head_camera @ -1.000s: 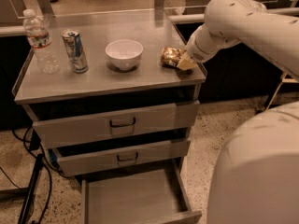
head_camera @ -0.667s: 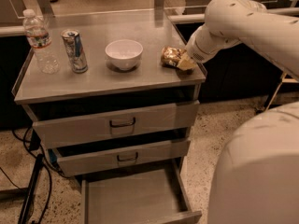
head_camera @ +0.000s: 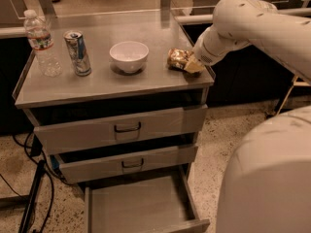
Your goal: Pick orange can from bottom drawer and place on counter
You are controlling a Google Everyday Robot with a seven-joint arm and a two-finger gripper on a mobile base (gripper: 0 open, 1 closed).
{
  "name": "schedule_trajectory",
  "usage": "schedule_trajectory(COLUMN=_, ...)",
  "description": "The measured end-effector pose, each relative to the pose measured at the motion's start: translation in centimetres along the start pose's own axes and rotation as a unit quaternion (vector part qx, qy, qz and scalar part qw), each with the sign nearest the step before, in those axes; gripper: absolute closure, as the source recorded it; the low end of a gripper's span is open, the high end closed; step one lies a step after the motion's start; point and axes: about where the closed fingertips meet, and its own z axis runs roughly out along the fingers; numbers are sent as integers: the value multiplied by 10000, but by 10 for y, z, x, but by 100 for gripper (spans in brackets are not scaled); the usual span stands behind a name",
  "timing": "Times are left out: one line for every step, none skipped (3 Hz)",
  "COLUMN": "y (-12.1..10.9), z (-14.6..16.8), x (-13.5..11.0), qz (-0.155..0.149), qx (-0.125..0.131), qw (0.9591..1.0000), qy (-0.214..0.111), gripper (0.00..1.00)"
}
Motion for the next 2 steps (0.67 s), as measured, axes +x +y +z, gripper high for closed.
schedule_trajectory(y=0, z=0, x=0, qz=0, qx=0, qw=10000, qy=0, gripper=35)
schedule_trajectory(y=0, z=0, x=0, qz=0, qx=0, qw=10000, qy=0, gripper=11)
